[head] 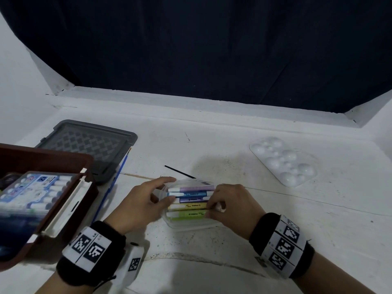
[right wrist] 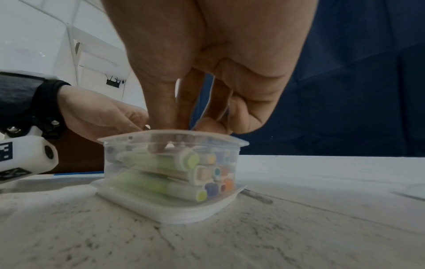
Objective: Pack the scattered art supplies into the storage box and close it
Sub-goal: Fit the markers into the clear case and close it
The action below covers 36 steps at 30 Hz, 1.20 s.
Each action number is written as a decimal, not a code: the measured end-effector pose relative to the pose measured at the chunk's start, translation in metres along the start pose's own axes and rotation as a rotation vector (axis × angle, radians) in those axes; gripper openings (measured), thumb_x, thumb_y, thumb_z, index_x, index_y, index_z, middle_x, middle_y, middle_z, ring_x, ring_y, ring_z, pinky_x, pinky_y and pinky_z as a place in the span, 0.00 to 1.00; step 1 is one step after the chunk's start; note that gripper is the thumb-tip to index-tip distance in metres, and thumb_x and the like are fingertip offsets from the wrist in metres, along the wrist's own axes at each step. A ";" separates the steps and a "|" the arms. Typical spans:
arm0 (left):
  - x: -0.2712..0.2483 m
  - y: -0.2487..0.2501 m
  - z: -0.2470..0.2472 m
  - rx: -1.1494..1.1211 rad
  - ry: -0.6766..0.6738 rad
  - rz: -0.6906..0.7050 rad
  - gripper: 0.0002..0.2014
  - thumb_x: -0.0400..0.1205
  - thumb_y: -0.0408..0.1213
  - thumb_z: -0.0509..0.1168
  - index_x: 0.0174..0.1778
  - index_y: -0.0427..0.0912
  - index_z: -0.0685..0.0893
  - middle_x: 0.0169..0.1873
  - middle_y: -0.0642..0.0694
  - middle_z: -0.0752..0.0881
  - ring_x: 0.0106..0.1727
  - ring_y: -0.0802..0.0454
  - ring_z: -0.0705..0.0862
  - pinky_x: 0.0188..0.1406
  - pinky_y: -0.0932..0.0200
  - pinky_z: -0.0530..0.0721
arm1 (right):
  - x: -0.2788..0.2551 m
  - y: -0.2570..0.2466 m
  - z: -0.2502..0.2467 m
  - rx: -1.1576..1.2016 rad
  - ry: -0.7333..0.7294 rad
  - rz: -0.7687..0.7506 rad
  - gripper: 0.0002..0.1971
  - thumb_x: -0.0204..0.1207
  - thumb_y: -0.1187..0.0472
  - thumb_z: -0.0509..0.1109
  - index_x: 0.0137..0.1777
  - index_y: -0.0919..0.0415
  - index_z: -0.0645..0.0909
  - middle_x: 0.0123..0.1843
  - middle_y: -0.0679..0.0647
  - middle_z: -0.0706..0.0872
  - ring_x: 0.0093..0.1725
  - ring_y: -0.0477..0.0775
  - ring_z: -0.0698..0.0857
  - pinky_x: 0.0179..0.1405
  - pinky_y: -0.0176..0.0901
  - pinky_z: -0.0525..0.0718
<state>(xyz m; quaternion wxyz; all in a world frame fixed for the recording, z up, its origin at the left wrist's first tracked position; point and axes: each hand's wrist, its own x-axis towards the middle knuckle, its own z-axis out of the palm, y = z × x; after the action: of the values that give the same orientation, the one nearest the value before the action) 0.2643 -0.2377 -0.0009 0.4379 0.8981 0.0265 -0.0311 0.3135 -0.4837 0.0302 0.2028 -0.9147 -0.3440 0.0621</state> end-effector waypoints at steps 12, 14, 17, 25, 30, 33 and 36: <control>0.011 0.005 -0.003 0.139 0.043 0.082 0.06 0.77 0.43 0.78 0.42 0.62 0.91 0.42 0.57 0.91 0.32 0.54 0.86 0.37 0.57 0.85 | -0.001 0.008 0.009 -0.061 -0.010 0.008 0.09 0.77 0.47 0.71 0.47 0.48 0.91 0.45 0.46 0.88 0.48 0.53 0.79 0.51 0.50 0.80; 0.013 0.005 -0.003 0.161 0.058 0.088 0.08 0.76 0.42 0.78 0.39 0.65 0.91 0.41 0.58 0.91 0.34 0.55 0.86 0.37 0.61 0.84 | -0.001 0.005 0.007 -0.099 -0.047 0.012 0.11 0.79 0.47 0.68 0.50 0.48 0.90 0.47 0.46 0.88 0.50 0.53 0.78 0.53 0.50 0.78; 0.014 0.008 -0.003 0.183 0.034 0.088 0.03 0.76 0.48 0.77 0.42 0.63 0.90 0.42 0.59 0.91 0.36 0.56 0.86 0.41 0.55 0.86 | 0.000 0.001 0.003 -0.153 -0.074 0.008 0.12 0.81 0.46 0.65 0.52 0.47 0.89 0.50 0.46 0.87 0.53 0.52 0.78 0.53 0.48 0.74; 0.000 0.007 -0.003 0.224 -0.062 0.164 0.21 0.69 0.54 0.81 0.56 0.69 0.83 0.54 0.64 0.84 0.54 0.61 0.82 0.52 0.63 0.80 | 0.008 -0.001 -0.004 -0.239 -0.123 0.025 0.13 0.82 0.45 0.64 0.53 0.48 0.87 0.51 0.47 0.85 0.55 0.52 0.77 0.55 0.49 0.71; -0.003 0.007 -0.003 0.183 -0.054 0.166 0.21 0.72 0.56 0.78 0.59 0.69 0.80 0.54 0.63 0.86 0.54 0.60 0.84 0.52 0.58 0.83 | 0.008 0.006 -0.002 -0.124 -0.036 -0.005 0.09 0.78 0.47 0.69 0.47 0.49 0.88 0.45 0.45 0.85 0.48 0.47 0.79 0.52 0.44 0.76; -0.004 0.013 -0.007 -0.002 -0.039 0.101 0.16 0.78 0.50 0.75 0.61 0.64 0.81 0.50 0.59 0.88 0.44 0.55 0.88 0.41 0.54 0.88 | 0.005 0.019 -0.004 0.071 0.171 0.024 0.04 0.72 0.53 0.77 0.38 0.49 0.86 0.36 0.42 0.84 0.35 0.40 0.77 0.38 0.28 0.72; -0.008 0.008 -0.013 -0.109 0.014 0.022 0.18 0.76 0.58 0.71 0.62 0.62 0.84 0.50 0.51 0.89 0.41 0.48 0.90 0.41 0.43 0.90 | 0.004 0.034 -0.006 0.192 0.377 0.118 0.06 0.72 0.59 0.76 0.36 0.49 0.85 0.35 0.42 0.85 0.36 0.44 0.80 0.35 0.28 0.76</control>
<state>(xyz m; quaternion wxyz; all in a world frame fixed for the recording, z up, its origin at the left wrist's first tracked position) 0.2574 -0.2324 0.0135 0.4864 0.8733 0.0214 -0.0187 0.3379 -0.5062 0.0215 0.3454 -0.9052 -0.2385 -0.0657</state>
